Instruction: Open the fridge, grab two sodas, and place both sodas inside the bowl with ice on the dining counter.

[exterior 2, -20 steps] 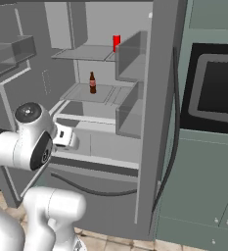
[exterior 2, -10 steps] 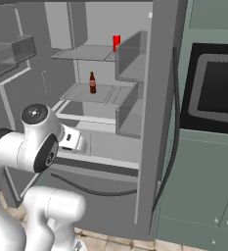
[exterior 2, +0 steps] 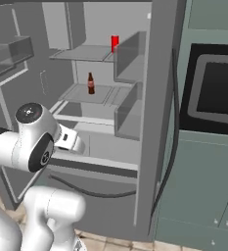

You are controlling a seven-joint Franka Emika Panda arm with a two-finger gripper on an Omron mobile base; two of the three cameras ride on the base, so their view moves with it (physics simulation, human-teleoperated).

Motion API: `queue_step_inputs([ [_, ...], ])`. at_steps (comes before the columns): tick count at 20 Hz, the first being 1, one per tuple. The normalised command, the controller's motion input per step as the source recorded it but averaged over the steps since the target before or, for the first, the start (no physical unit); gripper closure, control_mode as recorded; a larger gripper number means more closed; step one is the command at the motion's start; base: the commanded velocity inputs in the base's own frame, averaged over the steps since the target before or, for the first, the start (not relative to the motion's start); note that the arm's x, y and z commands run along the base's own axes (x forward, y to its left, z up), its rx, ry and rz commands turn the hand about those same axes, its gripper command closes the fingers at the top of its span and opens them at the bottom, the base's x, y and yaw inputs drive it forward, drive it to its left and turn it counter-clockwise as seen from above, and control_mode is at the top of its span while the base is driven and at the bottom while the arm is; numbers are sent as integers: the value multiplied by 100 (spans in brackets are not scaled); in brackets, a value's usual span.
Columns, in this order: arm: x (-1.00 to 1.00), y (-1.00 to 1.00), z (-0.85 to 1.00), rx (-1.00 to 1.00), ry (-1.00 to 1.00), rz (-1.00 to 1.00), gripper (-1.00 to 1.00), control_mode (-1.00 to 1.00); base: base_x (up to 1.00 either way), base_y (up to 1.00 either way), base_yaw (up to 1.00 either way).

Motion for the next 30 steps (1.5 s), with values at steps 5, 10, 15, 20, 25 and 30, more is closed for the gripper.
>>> queue_step_inputs([
  [5,0,0,0,0,0,0,-100,100,56,26,-6],
  [10,0,0,0,0,0,0,-100,100,61,25,-5],
  [15,0,0,0,0,0,0,-100,100,56,19,-8],
  [20,0,0,0,0,0,0,-100,100,47,34,-14],
  [25,0,0,0,0,0,0,-100,100,50,41,-14],
  [30,9,4,3,0,-1,0,-100,-100,41,29,-6],
])
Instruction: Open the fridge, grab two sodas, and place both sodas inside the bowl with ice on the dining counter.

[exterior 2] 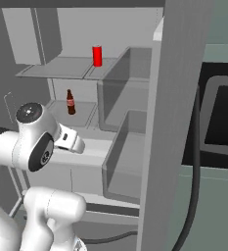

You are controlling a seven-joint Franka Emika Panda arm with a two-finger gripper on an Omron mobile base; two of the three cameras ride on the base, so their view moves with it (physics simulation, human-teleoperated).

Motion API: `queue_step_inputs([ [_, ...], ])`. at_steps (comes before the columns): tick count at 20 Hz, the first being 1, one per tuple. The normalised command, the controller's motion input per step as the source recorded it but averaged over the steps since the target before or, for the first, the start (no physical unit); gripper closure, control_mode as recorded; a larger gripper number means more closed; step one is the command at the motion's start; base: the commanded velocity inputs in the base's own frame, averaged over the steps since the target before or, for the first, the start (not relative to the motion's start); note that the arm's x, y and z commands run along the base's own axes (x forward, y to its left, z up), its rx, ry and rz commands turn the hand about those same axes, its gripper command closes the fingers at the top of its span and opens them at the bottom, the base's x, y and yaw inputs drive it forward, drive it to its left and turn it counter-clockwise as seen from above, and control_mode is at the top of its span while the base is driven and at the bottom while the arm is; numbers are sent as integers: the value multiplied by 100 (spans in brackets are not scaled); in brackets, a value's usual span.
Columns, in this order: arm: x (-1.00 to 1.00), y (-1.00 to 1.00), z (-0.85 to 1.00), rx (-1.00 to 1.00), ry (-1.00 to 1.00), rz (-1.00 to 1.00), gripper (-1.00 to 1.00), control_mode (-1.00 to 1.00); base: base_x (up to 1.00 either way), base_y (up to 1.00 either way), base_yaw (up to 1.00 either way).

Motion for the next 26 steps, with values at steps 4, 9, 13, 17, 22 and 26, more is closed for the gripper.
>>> queue_step_inputs([
  [4,28,16,37,8,-19,1,-100,-100,0,0,0],
  [9,8,13,73,9,-34,1,-100,-100,0,0,0],
  [13,10,9,76,6,-35,0,-100,-100,0,0,0],
  [17,16,19,74,0,-26,0,-100,-100,0,0,0],
  [22,20,11,74,0,-16,0,-100,-100,0,0,0],
  [26,17,1,67,0,-8,-1,-100,-100,0,0,0],
])
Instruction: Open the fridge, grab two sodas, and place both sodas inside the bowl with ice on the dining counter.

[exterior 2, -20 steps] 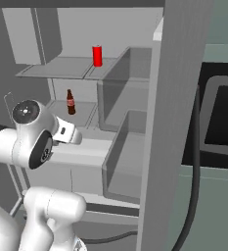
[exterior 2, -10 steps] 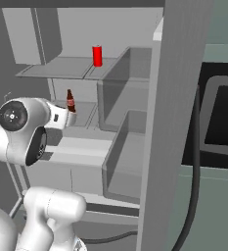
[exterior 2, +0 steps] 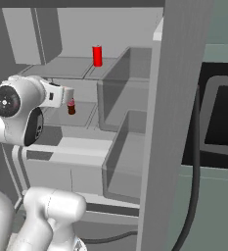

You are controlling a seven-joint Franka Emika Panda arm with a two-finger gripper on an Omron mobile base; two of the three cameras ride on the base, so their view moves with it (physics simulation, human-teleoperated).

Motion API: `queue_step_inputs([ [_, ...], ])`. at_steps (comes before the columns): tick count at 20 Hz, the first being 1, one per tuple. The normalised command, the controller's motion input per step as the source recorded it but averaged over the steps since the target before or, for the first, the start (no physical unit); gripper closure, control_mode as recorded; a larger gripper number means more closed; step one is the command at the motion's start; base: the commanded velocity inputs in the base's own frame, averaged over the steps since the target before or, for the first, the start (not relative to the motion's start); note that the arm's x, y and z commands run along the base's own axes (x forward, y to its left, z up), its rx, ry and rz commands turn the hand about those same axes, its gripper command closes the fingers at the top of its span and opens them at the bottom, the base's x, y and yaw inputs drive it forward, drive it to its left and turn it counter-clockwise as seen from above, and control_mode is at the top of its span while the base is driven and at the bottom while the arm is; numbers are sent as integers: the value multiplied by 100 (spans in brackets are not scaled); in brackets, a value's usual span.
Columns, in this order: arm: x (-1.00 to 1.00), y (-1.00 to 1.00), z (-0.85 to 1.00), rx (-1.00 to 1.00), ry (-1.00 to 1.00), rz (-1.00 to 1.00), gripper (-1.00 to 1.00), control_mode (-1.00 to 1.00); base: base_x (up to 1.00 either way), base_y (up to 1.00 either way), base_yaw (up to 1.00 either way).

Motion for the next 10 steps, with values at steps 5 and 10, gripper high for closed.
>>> queue_step_inputs([
  [5,13,-2,42,0,-3,-1,-100,-100,0,0,0],
  [10,4,-2,10,0,0,0,-100,-100,0,0,0],
])
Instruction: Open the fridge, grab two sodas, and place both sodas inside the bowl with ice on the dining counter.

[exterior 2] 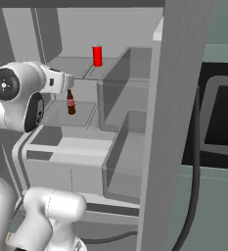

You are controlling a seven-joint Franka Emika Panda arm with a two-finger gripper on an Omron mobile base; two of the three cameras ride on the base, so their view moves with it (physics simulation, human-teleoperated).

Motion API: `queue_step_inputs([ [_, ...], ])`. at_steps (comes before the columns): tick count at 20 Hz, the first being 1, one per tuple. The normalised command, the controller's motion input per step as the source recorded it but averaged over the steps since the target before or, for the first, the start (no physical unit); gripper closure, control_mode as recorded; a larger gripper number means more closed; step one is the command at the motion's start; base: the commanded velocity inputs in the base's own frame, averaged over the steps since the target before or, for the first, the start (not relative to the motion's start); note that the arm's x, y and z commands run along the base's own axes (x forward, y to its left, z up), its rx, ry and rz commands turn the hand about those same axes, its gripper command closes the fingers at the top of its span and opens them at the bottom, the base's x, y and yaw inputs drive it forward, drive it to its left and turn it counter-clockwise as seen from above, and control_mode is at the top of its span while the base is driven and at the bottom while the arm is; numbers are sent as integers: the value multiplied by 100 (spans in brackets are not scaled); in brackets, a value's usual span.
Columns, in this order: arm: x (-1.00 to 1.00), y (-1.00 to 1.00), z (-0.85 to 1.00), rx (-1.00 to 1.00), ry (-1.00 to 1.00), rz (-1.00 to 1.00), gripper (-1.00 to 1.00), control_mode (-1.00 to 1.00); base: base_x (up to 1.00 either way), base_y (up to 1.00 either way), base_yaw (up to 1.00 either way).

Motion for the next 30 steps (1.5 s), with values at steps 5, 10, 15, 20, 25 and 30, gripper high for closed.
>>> queue_step_inputs([
  [5,-5,0,-59,-12,0,0,-100,-100,0,0,0],
  [10,-8,3,-77,-16,-1,0,-100,-100,0,0,0],
  [15,1,33,-50,-14,0,2,-100,-100,0,0,0],
  [20,33,36,-33,-12,5,9,-100,-100,0,0,0],
  [25,48,33,-24,-5,6,9,-100,-100,0,0,0],
  [30,60,32,-17,0,4,7,-100,-100,0,0,0],
])
